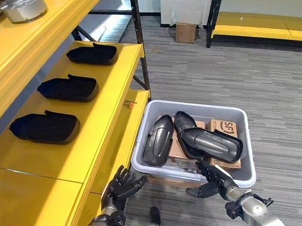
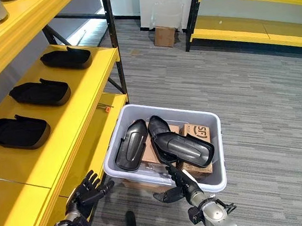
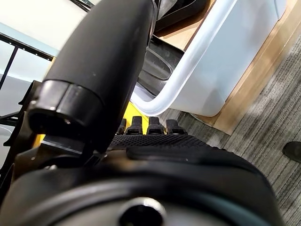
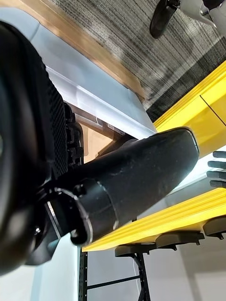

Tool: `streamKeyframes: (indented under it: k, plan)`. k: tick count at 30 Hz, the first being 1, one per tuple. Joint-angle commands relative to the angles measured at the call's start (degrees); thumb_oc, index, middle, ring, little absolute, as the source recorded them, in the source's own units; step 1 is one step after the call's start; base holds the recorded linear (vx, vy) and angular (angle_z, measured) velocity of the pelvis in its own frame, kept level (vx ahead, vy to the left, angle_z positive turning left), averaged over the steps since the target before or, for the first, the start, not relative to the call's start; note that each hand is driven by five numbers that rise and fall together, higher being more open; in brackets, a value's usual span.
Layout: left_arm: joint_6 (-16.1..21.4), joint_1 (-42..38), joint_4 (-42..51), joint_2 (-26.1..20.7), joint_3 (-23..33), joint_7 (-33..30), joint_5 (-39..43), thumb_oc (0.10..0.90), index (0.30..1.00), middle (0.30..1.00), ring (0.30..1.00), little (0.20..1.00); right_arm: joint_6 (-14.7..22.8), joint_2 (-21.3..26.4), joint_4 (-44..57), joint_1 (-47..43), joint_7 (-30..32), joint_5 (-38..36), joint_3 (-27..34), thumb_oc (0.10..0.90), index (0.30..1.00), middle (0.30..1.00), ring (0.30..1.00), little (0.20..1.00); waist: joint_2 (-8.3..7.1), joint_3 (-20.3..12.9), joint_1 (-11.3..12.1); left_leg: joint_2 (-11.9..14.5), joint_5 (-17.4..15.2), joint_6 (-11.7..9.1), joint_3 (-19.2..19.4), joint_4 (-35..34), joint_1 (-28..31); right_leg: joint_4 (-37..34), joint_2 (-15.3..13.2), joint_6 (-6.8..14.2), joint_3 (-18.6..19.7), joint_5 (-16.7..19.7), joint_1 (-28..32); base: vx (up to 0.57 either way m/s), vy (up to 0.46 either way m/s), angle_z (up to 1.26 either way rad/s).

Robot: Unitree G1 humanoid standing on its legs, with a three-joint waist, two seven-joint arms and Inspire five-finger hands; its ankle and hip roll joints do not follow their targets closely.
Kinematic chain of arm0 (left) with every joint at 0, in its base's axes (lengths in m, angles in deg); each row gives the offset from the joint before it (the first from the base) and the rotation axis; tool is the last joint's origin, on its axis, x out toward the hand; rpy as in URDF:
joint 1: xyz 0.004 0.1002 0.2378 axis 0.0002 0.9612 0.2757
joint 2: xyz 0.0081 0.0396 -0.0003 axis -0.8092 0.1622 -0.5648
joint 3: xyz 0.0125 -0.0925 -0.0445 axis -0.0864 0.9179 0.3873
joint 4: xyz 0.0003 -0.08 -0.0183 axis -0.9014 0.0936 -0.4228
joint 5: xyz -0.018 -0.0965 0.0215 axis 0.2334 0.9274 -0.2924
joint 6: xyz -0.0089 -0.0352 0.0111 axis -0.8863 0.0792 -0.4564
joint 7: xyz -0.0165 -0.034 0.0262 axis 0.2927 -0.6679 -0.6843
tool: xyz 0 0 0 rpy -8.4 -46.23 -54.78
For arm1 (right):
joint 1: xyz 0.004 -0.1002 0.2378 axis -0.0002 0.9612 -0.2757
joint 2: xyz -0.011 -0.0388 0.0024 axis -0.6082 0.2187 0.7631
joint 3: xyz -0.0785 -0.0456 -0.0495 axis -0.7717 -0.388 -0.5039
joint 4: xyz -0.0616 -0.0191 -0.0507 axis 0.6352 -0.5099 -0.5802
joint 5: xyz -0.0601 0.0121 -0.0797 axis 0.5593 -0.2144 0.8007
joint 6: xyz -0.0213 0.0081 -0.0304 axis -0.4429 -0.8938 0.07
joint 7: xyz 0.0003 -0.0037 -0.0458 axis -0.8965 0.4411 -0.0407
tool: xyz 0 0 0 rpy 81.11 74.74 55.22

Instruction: Move parts from the plastic box to the shelf.

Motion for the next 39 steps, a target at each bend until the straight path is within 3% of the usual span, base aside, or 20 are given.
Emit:
streamKeyframes:
  k: [1, 3, 4, 5, 7, 9, 10, 11, 12, 13, 14, 16, 18, 26, 33, 39]
  plan:
    - [4.6, -0.8, 6.1, -2.6, 0.6, 1.3, -1.4, 0.900, 1.000, 1.000, 1.000, 1.000, 4.6, 1.0, 4.8, -3.5, 0.0, 0.4, 1.1, 0.900, 1.000, 1.000, 1.000, 1.000, -0.56, -3.4, 0.6, 3.1, -7.3, -2.0, -1.2, 5.4, 0.1, 1.5, -4.0, 2.4, -1.1, 4.1, -0.2, 0.09, 0.280, 0.04]
    - [4.7, -1.3, 6.6, -3.5, 0.2, 1.2, -2.2, 0.900, 1.000, 1.000, 1.000, 1.000, 4.7, 0.6, 5.0, -4.2, 0.0, 0.8, 0.9, 0.900, 1.000, 1.000, 1.000, 1.000, -0.76, -3.3, 0.7, 0.9, -9.0, -0.3, -2.1, 5.9, 0.1, 6.0, -6.8, 3.7, -0.5, 5.9, -1.7, 0.05, 0.317, 0.19]
    - [4.9, -1.9, 6.8, -4.0, -0.4, 1.0, -2.7, 0.900, 1.000, 1.000, 1.000, 1.000, 4.7, 0.2, 5.0, -4.6, 0.0, 1.1, 0.6, 0.900, 1.000, 1.000, 1.000, 1.000, -0.46, -2.8, 0.1, -0.8, -8.6, 1.6, -2.6, 5.5, 0.0, 11.8, -8.9, 3.9, 0.5, 9.4, -4.6, -0.02, 0.350, 0.40]
    - [4.9, -2.9, 6.7, -4.5, -1.1, 0.8, -3.6, 0.900, 1.000, 1.000, 1.000, 1.000, 4.7, -0.1, 4.9, -5.1, 0.2, 1.3, 0.3, 0.900, 1.000, 1.000, 1.000, 1.000, -0.06, -2.5, -0.7, -1.7, -8.6, 2.4, -3.0, 5.3, -0.1, 15.5, -9.4, 4.6, 2.3, 12.1, -6.5, -0.02, 0.408, 0.59]
    - [5.2, -4.5, 7.0, -4.9, -2.3, 0.8, -4.1, 0.900, 1.000, 1.000, 1.000, 1.000, 5.0, -0.2, 6.0, -5.1, 0.0, 1.6, 0.2, 0.900, 1.000, 1.000, 1.000, 1.000, 2.17, -1.4, -2.6, -2.5, -8.2, 3.5, -4.6, 4.2, 1.1, 23.0, -8.5, 4.6, 6.0, 13.4, -10.3, 0.04, 0.290, 0.82]
    - [5.4, -4.9, 6.7, -4.7, -2.3, 0.7, -4.6, 0.900, 1.000, 1.000, 1.000, 1.000, 5.2, -0.7, 6.3, -4.4, 0.7, 1.4, 0.9, 0.900, 1.000, 1.000, 1.000, 1.000, 2.78, -1.5, -3.2, -3.0, -8.3, 3.4, -5.5, 3.4, 1.9, 20.4, -9.3, 4.2, 6.2, 13.2, -10.2, 0.10, 0.063, 0.60]
    - [5.5, -5.5, 7.1, -4.9, -1.7, 0.4, -4.1, 0.900, 1.000, 1.000, 1.000, 1.000, 5.4, -1.0, 6.6, -4.4, 1.0, 1.2, 1.1, 0.900, 1.000, 1.000, 1.000, 1.000, 3.04, -1.7, -2.9, -2.6, -9.3, 2.4, -6.2, 3.1, 2.5, 16.8, -12.0, 4.3, 5.1, 12.5, -8.9, 0.12, -0.151, 0.36]
    - [5.4, -5.8, 6.9, -4.9, -1.2, 0.2, -3.9, 0.900, 1.000, 1.000, 1.000, 1.000, 5.6, -0.8, 7.0, -5.2, 1.2, 2.3, 0.6, 0.900, 1.000, 1.000, 1.000, 1.000, 2.68, -1.7, -1.4, -1.5, -10.5, 1.1, -5.5, 4.0, 2.2, 9.9, -16.6, 4.9, -0.3, 14.7, -7.0, 0.10, -0.212, 0.06]
    - [5.3, -5.8, 6.4, -4.9, -1.0, 0.1, -3.8, 0.900, 1.000, 1.000, 1.000, 1.000, 5.5, -0.7, 7.2, -5.6, 1.3, 2.2, 0.5, 0.900, 1.000, 1.000, 1.000, 1.000, 2.13, -1.5, -1.6, -1.2, -10.5, 0.8, -5.5, 5.3, 1.3, 4.6, -16.4, 4.3, -0.9, 15.9, -5.9, 0.03, -0.268, -0.34]
    - [5.5, -5.7, 5.8, -5.1, -0.6, -0.3, -3.7, 0.900, 1.000, 1.000, 1.000, 1.000, 5.7, -0.5, 7.6, -5.7, 1.0, 2.1, 0.4, 0.900, 1.000, 1.000, 1.000, 1.000, 0.73, -1.2, -1.8, -1.3, -10.9, 0.4, -5.8, 7.3, 0.5, 4.1, -15.9, 5.1, 2.2, 16.2, -5.9, 0.02, -0.212, -0.43]
    - [5.6, -5.5, 5.4, -4.9, -0.5, -0.2, -4.0, 0.900, 1.000, 1.000, 1.000, 1.000, 5.5, -0.7, 7.0, -5.8, 0.7, 2.0, 0.2, 0.900, 1.000, 1.000, 1.000, 1.000, -0.32, -1.5, -1.8, -1.3, -11.0, 0.2, -5.4, 7.4, 0.4, 3.8, -15.3, 5.8, 3.0, 16.2, -6.2, 0.05, -0.196, 0.02]
    - [5.6, -4.6, 5.5, -4.3, 0.0, 0.0, -3.7, 0.900, 1.000, 1.000, 1.000, 1.000, 5.4, -0.1, 7.4, -5.4, 0.4, 1.6, 0.4, 0.900, 1.000, 1.000, 1.000, 1.000, -1.00, -2.3, -1.8, -0.7, -10.2, -0.3, -5.3, 6.9, 0.2, 3.6, -14.4, 6.4, 2.5, 16.7, -6.1, 0.07, -0.206, 0.35]
    - [5.6, -3.2, 5.7, -4.0, 0.2, 0.8, -3.1, 0.900, 1.000, 1.000, 1.000, 1.000, 5.4, 0.8, 7.7, -4.4, -0.4, 0.4, 1.2, 0.900, 1.000, 1.000, 1.000, 1.000, -1.01, -2.6, -2.1, 1.1, -9.7, -1.4, -6.1, 7.2, -0.1, 2.5, -12.0, 5.6, 1.6, 14.3, -5.0, 0.07, -0.245, -0.13]
    - [5.5, -1.3, 6.0, -3.1, 0.3, 1.4, -1.5, 0.900, 1.000, 1.000, 1.000, 1.000, 5.9, 2.2, 7.3, -4.6, -0.5, -1.3, 0.9, 0.900, 1.000, 1.000, 1.000, 1.000, 0.57, -2.7, -2.0, 7.2, -6.5, -4.8, -6.3, 4.0, 2.0, 0.0, -5.5, 2.5, 0.9, 6.4, -3.2, 0.05, -0.155, -0.08]
    - [5.3, -0.9, 5.6, -2.4, 0.0, 1.6, -1.4, 0.900, 1.000, 1.000, 1.000, 1.000, 6.1, 2.6, 6.9, -4.6, -0.4, -1.9, 0.8, 0.900, 1.000, 1.000, 1.000, 1.000, 1.33, -2.9, -2.2, 9.1, -4.6, -5.9, -6.2, 2.6, 2.9, -1.7, -3.2, 1.4, 0.7, 5.4, -2.1, 0.04, -0.101, -0.10]
    - [5.1, 0.2, 5.5, -1.1, 0.2, 2.0, -1.4, 0.900, 1.000, 1.000, 1.000, 1.000, 6.5, 3.4, 7.6, -4.8, -0.7, -2.0, 0.0, 0.900, 1.000, 1.000, 1.000, 1.000, 3.02, -2.7, -2.3, 11.2, -1.6, -7.6, -5.5, 0.5, 4.1, -3.7, -0.4, 0.1, 0.8, 4.4, -1.4, 0.04, -0.090, -0.05]
